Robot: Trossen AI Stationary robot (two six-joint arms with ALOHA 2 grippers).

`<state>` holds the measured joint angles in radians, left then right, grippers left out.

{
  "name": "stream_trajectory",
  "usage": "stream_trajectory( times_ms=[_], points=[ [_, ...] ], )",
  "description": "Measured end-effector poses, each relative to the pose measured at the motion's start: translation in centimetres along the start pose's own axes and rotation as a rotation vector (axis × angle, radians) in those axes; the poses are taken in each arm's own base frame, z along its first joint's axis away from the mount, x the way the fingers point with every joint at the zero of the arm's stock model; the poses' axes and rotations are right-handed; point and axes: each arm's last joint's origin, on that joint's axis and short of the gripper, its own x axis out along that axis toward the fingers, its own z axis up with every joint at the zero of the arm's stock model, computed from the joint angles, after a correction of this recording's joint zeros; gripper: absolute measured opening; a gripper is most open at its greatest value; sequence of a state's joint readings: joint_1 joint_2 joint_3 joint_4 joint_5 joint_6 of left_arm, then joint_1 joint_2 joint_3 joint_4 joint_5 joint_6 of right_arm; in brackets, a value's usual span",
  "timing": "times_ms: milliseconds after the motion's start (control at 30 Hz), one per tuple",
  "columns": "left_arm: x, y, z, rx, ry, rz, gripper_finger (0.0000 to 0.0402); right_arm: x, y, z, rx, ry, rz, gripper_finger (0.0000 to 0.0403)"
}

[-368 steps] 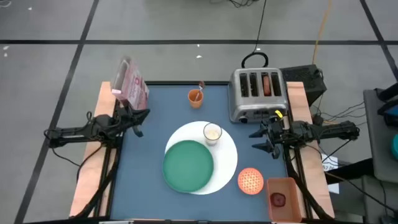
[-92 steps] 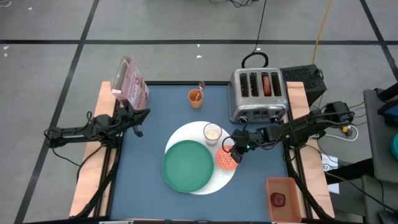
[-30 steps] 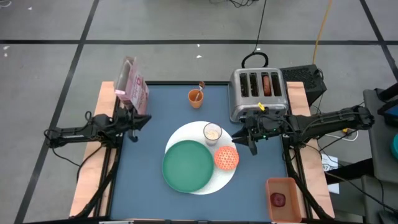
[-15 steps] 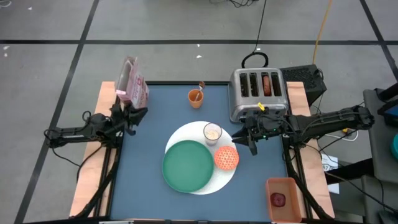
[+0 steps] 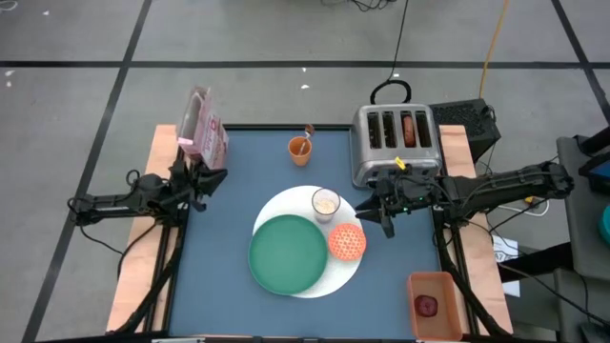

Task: Arrange a breakfast setting
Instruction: Pour the cereal into the orange bowl

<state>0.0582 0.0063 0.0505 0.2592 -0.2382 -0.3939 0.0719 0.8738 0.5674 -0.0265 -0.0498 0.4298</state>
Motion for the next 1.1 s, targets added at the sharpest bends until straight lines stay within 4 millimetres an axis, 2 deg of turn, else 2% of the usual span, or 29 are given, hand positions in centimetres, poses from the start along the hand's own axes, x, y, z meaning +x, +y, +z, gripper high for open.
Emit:
stream_trajectory(
  times_ms=[600,733,1100],
  points=[
    [-0.01,0.23,-0.27,0.053,0.019,0.047,0.0075,0.0,-0.01,0.0,-0.001,0.0,0.0,0.0121],
    [-0.02,0.29,-0.51,0.04,0.046,0.044,0.0116,0.0,0.0,0.0,-0.001,0.0,0.0,0.0121],
    [-0.02,0.11,-0.6,0.035,0.073,-0.018,0.0276,0.0,0.0,0.0,-0.001,0.0,0.0,0.0121]
  ],
)
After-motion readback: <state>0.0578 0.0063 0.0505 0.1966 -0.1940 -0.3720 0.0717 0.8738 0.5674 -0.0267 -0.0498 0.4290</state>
